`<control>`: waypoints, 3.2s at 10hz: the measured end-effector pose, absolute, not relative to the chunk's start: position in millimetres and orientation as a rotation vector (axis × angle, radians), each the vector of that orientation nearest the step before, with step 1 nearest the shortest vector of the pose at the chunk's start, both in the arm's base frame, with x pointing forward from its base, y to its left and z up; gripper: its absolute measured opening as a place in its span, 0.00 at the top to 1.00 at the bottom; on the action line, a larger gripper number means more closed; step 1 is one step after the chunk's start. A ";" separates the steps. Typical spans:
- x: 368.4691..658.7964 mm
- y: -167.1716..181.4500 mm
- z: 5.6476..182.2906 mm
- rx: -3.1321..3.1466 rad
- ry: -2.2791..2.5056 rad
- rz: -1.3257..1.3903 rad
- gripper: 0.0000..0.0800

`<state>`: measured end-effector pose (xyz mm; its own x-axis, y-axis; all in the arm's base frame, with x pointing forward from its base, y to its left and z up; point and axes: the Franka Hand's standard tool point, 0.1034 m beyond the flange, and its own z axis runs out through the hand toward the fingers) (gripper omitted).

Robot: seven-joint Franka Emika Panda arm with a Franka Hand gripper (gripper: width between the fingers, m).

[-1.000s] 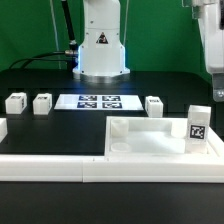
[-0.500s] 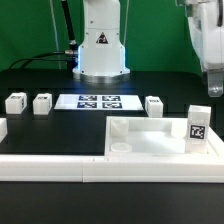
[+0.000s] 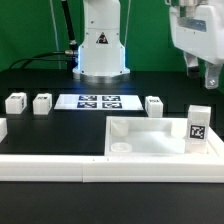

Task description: Assemble square table

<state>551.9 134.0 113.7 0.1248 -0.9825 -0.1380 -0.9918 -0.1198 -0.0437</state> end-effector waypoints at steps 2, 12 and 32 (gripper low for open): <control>551.6 134.0 113.1 -2.386 1.838 0.101 0.19; 486.4 133.9 72.5 -2.979 0.603 -0.013 0.19; 404.8 89.6 25.1 -2.843 0.181 1.238 0.19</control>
Offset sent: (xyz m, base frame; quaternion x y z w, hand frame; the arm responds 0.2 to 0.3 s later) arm -0.0394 0.0157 -0.0367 0.0020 0.0600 -0.2422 0.9684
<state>404.8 89.6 25.1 0.6755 -0.0924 -0.7316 -0.1204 -0.9926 0.0142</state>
